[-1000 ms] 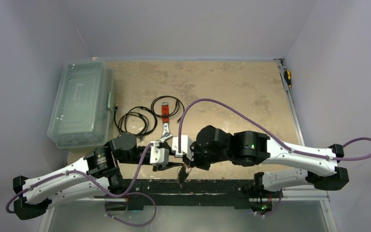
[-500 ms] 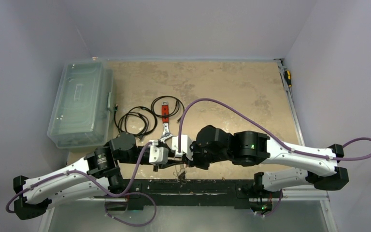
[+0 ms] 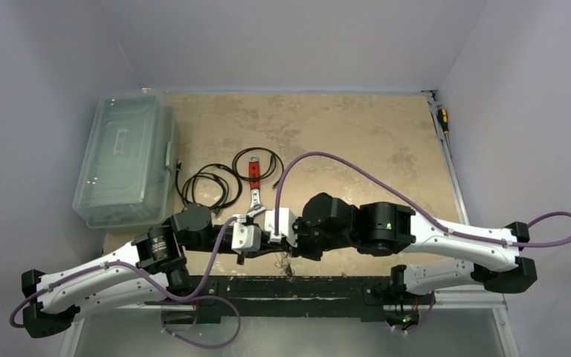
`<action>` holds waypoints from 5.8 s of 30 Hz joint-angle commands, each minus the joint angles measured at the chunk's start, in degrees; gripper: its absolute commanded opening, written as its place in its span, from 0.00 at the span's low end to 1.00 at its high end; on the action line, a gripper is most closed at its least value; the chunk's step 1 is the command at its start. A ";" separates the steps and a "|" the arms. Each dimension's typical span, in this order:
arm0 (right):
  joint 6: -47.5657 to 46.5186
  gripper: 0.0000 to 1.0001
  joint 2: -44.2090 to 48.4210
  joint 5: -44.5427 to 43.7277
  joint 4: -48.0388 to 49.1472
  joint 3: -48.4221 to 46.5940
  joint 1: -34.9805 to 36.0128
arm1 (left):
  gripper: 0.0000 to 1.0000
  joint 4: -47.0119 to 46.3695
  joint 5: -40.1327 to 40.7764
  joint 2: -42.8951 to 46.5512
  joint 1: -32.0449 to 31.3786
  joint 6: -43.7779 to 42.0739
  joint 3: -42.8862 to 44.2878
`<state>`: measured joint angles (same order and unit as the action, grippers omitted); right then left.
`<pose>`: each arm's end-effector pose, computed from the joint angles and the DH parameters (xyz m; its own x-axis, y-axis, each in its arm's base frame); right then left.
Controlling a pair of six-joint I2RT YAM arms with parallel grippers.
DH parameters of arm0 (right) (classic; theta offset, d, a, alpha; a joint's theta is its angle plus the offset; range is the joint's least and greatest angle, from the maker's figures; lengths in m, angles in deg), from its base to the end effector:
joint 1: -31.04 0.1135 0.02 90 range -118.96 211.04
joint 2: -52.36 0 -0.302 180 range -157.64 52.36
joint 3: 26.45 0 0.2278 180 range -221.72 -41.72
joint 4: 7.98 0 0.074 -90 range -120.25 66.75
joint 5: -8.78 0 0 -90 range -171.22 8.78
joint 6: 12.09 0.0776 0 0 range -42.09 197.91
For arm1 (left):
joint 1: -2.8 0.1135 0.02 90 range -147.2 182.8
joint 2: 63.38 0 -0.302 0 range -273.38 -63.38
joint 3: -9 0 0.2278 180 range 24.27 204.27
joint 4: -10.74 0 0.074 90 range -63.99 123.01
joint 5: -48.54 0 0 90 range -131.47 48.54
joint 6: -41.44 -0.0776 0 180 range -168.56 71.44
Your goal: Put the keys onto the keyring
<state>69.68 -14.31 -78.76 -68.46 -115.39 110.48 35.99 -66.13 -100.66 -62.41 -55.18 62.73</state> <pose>0.0389 0.2270 0.3834 0.0293 -0.6233 -0.7815 -0.9944 0.0614 -0.0862 0.0297 -0.1416 0.3388 0.0513 0.1387 -0.9890 0.9987 -0.0095 0.0505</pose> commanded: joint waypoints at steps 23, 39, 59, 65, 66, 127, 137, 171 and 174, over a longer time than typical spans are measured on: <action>-1.56 0.40 22.94 0.13 39.18 21.94 0.24 | 0.00 -22.33 -10.00 13.63 10.70 12.57 -8.94; -1.18 0.32 17.68 5.72 44.74 21.68 0.20 | 0.00 -22.75 -10.49 14.47 10.89 13.58 -9.23; 0.23 0.33 18.93 2.83 44.68 23.83 0.26 | 0.00 -22.59 -10.75 15.22 11.20 13.91 -9.33; 0.28 0.26 17.27 2.72 44.70 23.45 0.20 | 0.00 -22.64 -10.70 15.12 11.23 14.09 -9.36; 0.24 0.25 17.08 2.58 44.67 23.40 0.19 | 0.00 -22.68 -10.74 15.13 11.23 14.09 -9.32; -0.65 0.29 15.96 0.62 42.81 20.14 0.22 | 0.00 -21.55 -10.02 16.01 11.31 13.81 -9.05; -0.65 0.11 15.09 1.35 42.66 19.78 0.21 | 0.00 -21.39 -10.23 15.82 11.27 13.69 -9.10; -0.68 0.38 15.24 2.55 41.51 20.43 0.23 | 0.00 -21.72 -9.13 17.94 11.34 13.96 -9.20; -1.22 0.39 15.80 2.88 43.08 20.35 0.20 | 0.00 -21.69 -9.14 17.90 11.36 13.91 -9.27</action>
<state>68.98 0.84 -75.90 -28.12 -92.94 110.55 17.82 -75.70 -83.28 -51.25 -41.67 53.40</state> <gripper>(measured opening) 0.389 0.009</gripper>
